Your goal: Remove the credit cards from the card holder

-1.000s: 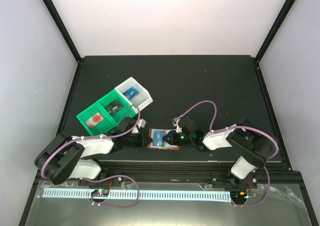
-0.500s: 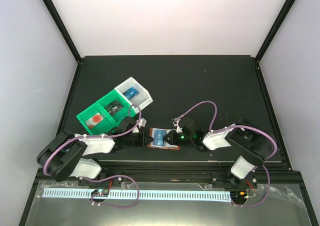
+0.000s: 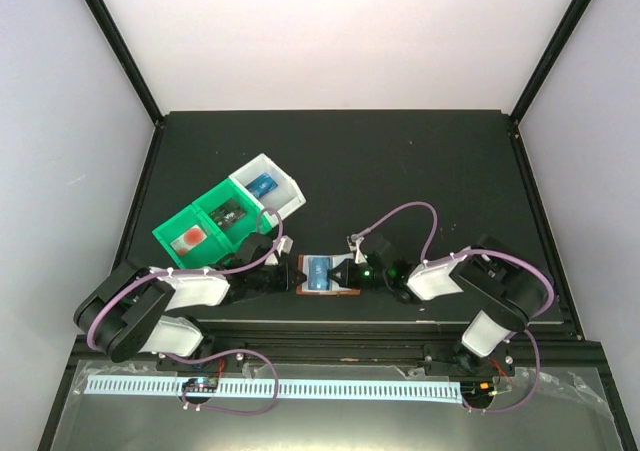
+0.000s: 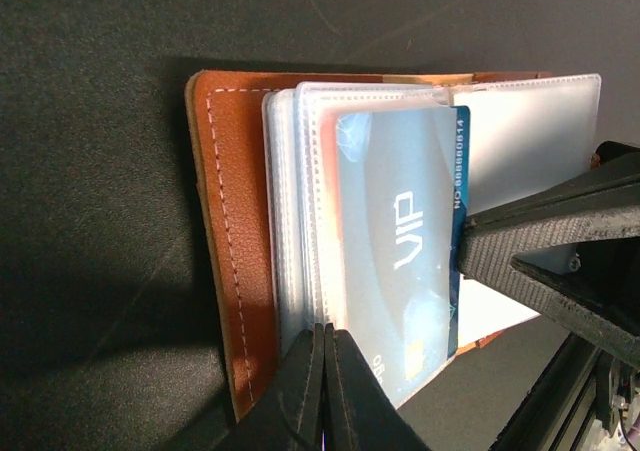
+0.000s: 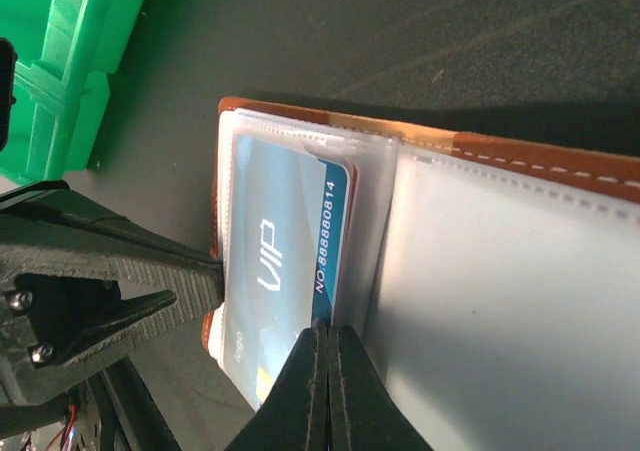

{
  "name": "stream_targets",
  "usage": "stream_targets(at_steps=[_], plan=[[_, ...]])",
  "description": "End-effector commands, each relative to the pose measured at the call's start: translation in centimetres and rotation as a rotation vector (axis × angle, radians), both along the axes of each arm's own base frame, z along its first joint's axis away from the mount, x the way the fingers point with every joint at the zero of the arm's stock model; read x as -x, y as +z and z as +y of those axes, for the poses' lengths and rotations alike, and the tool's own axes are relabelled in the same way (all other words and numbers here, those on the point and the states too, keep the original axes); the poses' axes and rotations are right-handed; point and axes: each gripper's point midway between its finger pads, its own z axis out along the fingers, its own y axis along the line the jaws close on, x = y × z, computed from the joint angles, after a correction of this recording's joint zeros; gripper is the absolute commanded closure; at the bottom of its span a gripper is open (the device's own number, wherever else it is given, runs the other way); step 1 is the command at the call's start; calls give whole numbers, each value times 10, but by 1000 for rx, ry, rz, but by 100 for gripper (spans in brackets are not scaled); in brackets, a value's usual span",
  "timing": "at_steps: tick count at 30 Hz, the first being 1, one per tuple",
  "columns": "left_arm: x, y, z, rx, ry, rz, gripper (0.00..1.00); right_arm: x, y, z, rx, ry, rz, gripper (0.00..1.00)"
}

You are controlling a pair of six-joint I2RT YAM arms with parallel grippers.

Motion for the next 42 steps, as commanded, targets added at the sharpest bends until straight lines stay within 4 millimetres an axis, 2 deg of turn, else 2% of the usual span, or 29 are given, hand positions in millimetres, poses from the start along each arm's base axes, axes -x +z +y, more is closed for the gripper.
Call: stream_targets(at_steps=[1,6,12,18,27,29,33,37,42], plan=[[11,-29,20,-126,32,65,98,-1,6,-8,-6,-3,-50,99],[12,-31,21,-144,36,82,98,2,4,-18,-17,-13,-37,99],[13,-32,22,-145,40,95,98,3,7,-16,-35,-4,-31,99],[13,-29,24,-139,54,87,99,0,7,-12,-39,-3,-21,81],[16,-28,22,-134,53,92,98,0,-3,-4,-59,4,17,78],[16,-28,22,-131,54,90,98,-1,-3,-3,-67,0,23,79],[16,-30,23,-149,59,91,98,-4,-2,-13,-63,-39,7,91],[15,-36,25,-168,66,103,98,-7,2,-29,-40,-75,-23,95],[13,-37,23,-172,68,102,98,-6,1,-38,-16,-79,-30,99]])
